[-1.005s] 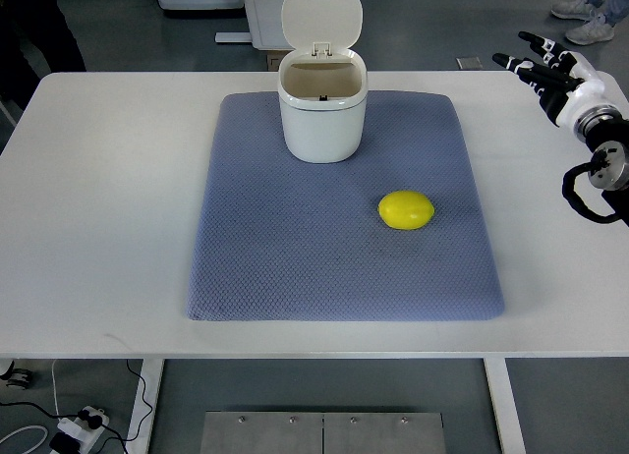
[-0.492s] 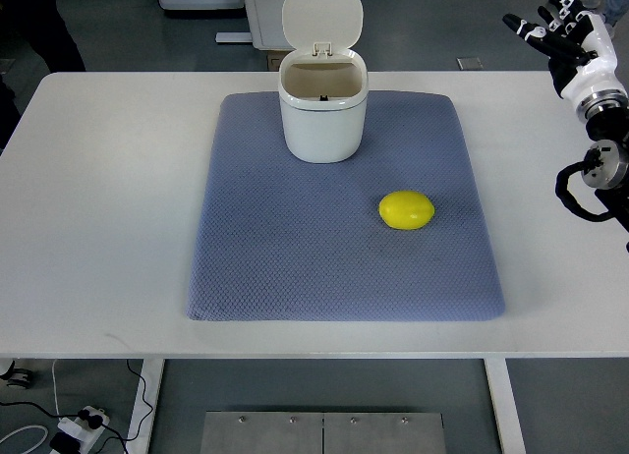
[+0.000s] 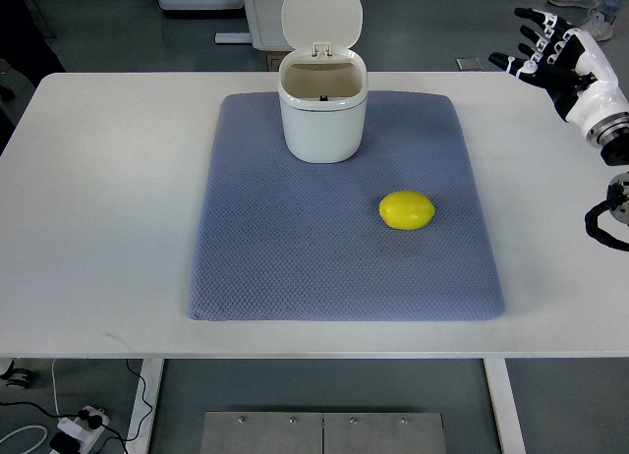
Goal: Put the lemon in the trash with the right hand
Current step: 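Move the right hand toward the yellow lemon on the mat, then close the right hand's fingers around the yellow lemon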
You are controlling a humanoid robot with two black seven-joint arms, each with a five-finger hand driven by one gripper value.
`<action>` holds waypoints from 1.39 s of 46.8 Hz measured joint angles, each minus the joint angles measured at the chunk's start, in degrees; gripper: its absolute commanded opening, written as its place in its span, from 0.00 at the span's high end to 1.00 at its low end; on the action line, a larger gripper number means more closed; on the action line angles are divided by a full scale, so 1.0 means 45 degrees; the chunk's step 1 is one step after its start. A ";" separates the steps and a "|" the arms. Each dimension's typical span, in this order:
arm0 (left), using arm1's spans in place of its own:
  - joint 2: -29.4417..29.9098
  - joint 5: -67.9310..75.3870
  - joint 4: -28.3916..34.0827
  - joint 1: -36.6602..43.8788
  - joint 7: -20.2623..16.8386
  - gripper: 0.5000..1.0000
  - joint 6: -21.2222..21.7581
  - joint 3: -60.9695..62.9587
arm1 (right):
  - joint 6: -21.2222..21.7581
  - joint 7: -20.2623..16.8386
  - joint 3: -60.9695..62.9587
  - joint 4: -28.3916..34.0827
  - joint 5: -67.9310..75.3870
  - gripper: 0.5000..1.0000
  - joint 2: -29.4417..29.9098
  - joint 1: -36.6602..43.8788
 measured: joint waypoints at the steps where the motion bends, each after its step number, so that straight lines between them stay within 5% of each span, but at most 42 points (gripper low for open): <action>1: 0.0000 0.0000 0.0000 0.0000 0.0001 0.00 0.0000 0.0000 | 0.0001 0.0069 -0.0128 0.0067 -0.0152 0.02 -0.0075 0.0000; 25: 0.0000 0.0000 -0.0001 -0.0002 0.0001 0.00 0.0000 0.0000 | -0.0147 0.0779 -0.2339 0.3253 -0.3031 0.06 -0.1830 -0.0370; 47: 0.0000 0.0000 0.0000 -0.0002 0.0002 0.00 0.0000 0.0000 | -0.0351 0.0755 -0.3438 0.3761 -0.4299 0.04 -0.1844 -0.0361; 65: 0.0000 0.0001 0.0000 -0.0001 0.0001 0.00 0.0000 0.0000 | -0.1926 0.0721 -0.4326 0.3516 -0.4324 0.11 -0.0974 -0.0369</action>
